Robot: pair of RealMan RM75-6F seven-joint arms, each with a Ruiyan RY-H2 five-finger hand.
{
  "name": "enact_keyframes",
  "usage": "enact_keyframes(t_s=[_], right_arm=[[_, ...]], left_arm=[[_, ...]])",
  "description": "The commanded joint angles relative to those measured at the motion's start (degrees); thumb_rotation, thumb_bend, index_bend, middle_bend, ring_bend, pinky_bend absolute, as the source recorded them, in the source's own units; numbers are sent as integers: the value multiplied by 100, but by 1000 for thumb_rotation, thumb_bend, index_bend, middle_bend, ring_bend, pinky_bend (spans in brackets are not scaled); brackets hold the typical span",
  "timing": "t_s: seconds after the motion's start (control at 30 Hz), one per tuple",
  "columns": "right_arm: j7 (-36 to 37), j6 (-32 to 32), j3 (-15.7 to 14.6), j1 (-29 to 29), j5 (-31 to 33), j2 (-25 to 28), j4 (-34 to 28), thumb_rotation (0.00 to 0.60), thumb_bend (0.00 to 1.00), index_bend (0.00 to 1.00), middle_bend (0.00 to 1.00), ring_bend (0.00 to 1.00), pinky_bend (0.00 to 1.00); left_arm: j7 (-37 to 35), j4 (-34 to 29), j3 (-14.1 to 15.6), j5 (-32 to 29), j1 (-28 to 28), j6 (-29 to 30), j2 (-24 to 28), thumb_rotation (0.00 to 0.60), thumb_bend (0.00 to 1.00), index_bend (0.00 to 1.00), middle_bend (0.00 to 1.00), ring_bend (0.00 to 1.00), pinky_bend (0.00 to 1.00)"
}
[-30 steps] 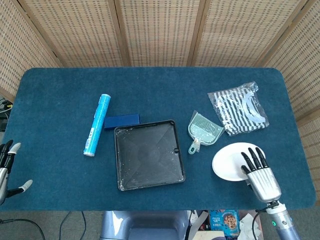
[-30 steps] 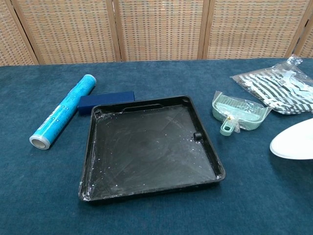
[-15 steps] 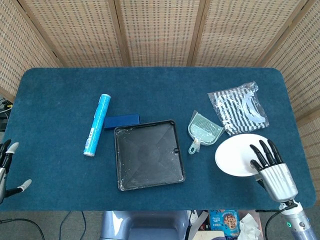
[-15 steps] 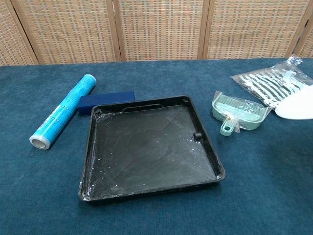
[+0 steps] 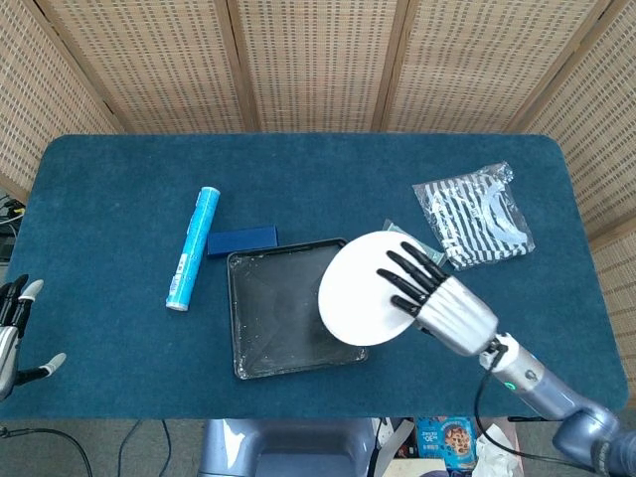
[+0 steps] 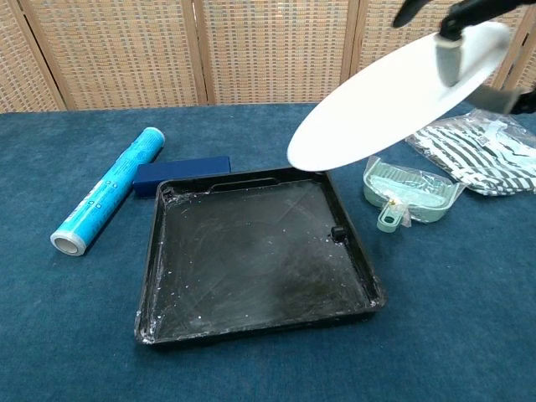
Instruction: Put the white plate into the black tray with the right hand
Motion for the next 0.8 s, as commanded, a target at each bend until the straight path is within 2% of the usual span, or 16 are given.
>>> enact_keyframes(t_s=[0.03,0.2,0.33,0.5,0.57,0.6,0.63,0.67,0.7,0.73,0.77,0.8], right_arm=[[-7,-927,123,714,-127,-484,474,600,480,642,226,0,28],[162,-1326,135,1238,-47,-1062,956,600,480,642,226,0,28],[235,-1555,34,1547,-105,-1428,1307,600,480,642,226,0,28],[407,-1596,-109,1824,-142,-1873,1787,600,479,642,226,0,28],[387,-1553,-136,1896,-156,-2007,1948,600,450,640,226,0,28],[362,-1549,-154,1941,-161,-2087,2045,600,359,597,225,0,28],[348,-1561,-180,1987,-141,-2170,2142,600,229,487,210,0,27],[322,-1576,-191,2008,-131,-2203,2188,600,139,382,189,0,22],[184,-1667,-199,2037,-117,-2224,2270,600,43,200,143,0,13],[-37,-1847,-195,2054,-59,-2225,2335,600,10,89,99,0,6],[-241,-2034,-181,2061,24,-2208,2327,600,1,25,61,0,0],[-444,-2187,-156,2049,138,-2166,2227,600,0,2,37,0,0]], left_arm=[[89,36,-63,-164,-88,-131,-58,600,0,0,0,0,0],[160,56,-157,-436,-169,-250,-112,600,0,0,0,0,0],[207,80,-222,-638,-231,-349,-145,600,0,0,0,0,0],[313,139,-300,-917,-342,-520,-194,600,0,0,0,0,0],[349,153,-316,-991,-375,-566,-215,600,0,0,0,0,0],[367,159,-321,-1026,-395,-595,-224,600,0,0,0,0,0],[372,152,-319,-1055,-419,-640,-224,600,0,0,0,0,0],[366,146,-317,-1064,-429,-660,-223,600,0,0,0,0,0],[367,145,-317,-1069,-436,-667,-220,600,0,0,0,0,0],[382,149,-317,-1071,-441,-662,-221,600,0,0,0,0,0],[397,149,-315,-1070,-443,-653,-225,600,0,0,0,0,0],[412,139,-308,-1065,-444,-643,-230,600,0,0,0,0,0]])
